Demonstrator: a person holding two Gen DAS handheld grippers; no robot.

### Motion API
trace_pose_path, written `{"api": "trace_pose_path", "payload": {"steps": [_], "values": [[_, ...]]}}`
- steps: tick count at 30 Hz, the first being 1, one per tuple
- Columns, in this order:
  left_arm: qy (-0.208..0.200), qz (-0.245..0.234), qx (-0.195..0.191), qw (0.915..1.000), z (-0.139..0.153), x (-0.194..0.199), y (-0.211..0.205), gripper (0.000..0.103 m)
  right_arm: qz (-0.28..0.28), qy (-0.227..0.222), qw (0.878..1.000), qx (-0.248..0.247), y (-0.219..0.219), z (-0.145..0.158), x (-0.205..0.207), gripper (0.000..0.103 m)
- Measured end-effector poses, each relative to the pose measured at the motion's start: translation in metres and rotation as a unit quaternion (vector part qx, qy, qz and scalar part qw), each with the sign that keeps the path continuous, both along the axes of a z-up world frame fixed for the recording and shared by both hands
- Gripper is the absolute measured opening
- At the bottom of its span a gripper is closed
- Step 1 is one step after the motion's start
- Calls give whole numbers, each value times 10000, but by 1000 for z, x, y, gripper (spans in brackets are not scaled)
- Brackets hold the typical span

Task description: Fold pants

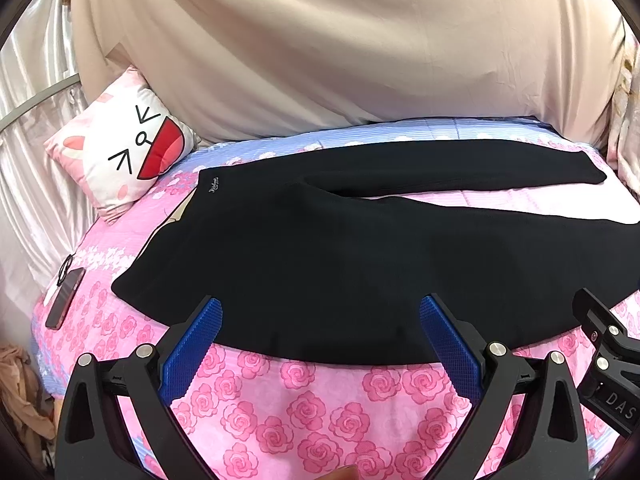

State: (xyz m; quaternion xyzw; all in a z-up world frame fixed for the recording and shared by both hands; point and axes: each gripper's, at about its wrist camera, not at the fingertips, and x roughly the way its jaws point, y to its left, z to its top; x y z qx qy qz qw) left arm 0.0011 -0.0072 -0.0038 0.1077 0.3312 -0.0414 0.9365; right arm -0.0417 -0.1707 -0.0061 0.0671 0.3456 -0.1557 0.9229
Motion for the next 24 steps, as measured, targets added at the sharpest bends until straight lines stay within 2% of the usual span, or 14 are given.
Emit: {"api": "trace_pose_path", "payload": {"steps": [24], "values": [[32,-1,28,10000,-1,1,-3,98,-14,10,10000,1,0,0,0,98]]}}
